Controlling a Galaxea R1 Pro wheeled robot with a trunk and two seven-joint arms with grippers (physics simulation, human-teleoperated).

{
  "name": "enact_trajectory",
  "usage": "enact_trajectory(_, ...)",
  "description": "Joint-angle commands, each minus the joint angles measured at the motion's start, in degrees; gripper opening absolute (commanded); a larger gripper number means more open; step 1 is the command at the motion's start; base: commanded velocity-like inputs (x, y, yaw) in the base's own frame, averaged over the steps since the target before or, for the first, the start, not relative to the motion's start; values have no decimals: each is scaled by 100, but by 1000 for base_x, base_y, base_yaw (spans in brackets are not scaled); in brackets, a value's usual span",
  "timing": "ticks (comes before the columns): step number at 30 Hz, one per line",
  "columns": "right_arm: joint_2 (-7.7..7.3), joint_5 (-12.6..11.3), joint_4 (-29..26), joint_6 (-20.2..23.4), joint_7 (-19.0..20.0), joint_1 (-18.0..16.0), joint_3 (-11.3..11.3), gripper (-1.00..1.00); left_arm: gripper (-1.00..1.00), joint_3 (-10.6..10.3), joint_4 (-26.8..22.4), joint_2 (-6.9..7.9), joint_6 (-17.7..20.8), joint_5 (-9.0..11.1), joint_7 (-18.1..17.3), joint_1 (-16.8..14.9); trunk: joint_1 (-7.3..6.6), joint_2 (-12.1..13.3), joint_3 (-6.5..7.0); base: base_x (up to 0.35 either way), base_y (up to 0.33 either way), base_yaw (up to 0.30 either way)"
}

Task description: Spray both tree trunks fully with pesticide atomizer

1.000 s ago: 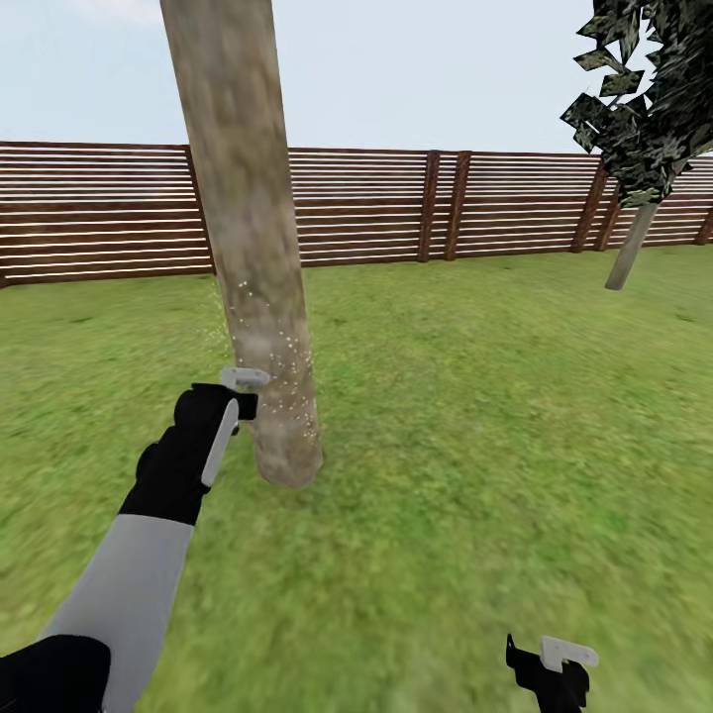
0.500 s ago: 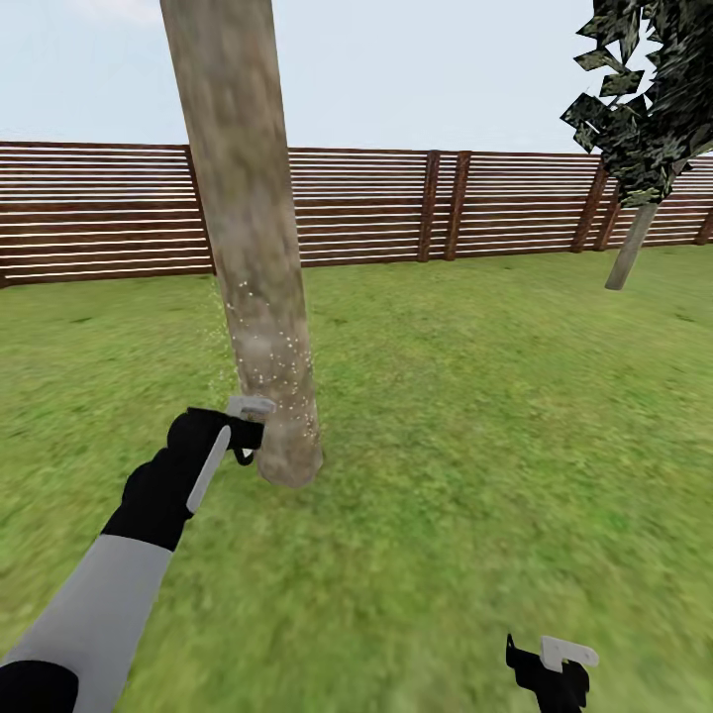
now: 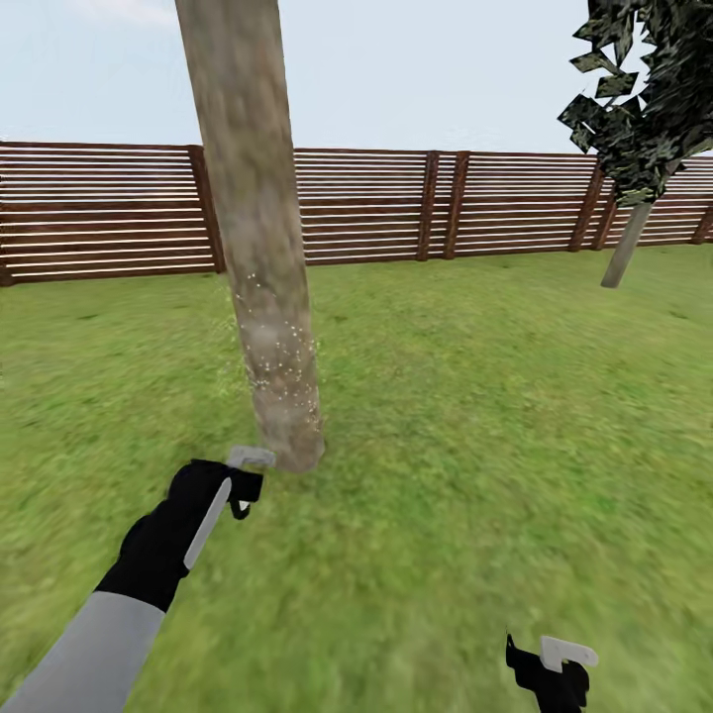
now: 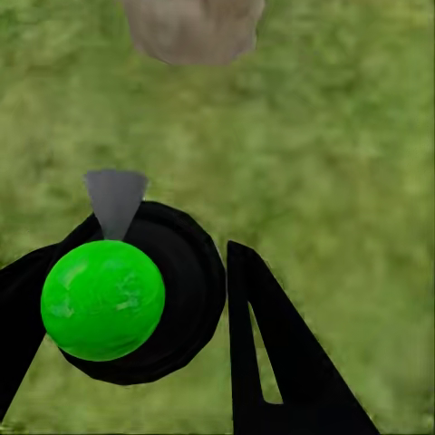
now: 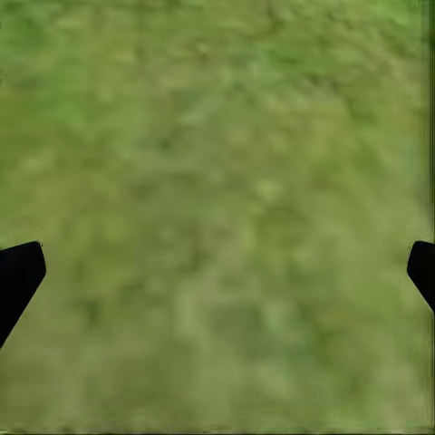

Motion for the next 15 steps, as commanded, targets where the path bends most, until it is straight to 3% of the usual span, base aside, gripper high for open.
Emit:
enact_trajectory(1,0,0,0,0,0,0,0,100,-100,4,6,10,-170,-14,0,279,-1,0,1,-336,85,0)
enact_trajectory(2,3,0,3,0,0,-1,2,100,-100,9,54,14,-587,-11,-1,533,-1,0,1,-336,106,0)
enact_trajectory(3,20,0,8,0,0,1,2,100,-100,23,770,17,-1607,-23,-7,817,-1,0,1,-337,119,0)
enact_trajectory(5,28,0,5,0,5,0,3,100,-100,0,1439,17,-2249,-25,-10,843,-1,0,1,-337,120,0)
enact_trajectory(6,33,0,1,0,2,-1,3,100,-100,-26,2028,11,-2913,-24,-21,850,-1,0,1,-337,120,0)
enact_trajectory(8,28,0,-5,0,0,0,-3,100,-100,-40,2539,31,-3449,-60,-192,855,-1,0,1,-337,120,0)
enact_trajectory(11,27,46,-35,6,31,-7,57,100,-100,-25,2832,274,-3936,-414,-1206,852,-1,0,1,-337,120,0)
enact_trajectory(12,26,229,-59,4,128,-7,324,100,-100,-27,2853,333,-4018,-477,-1551,852,-1,0,1,-337,120,0)
enact_trajectory(13,28,463,-184,9,262,-8,758,100,-100,-26,2867,453,-4085,-579,-1911,851,-1,0,1,-337,120,0)
enact_trajectory(15,53,598,-416,24,350,-54,1086,100,-100,-31,2874,593,-4276,-741,-2425,852,-1,0,1,-337,119,0)
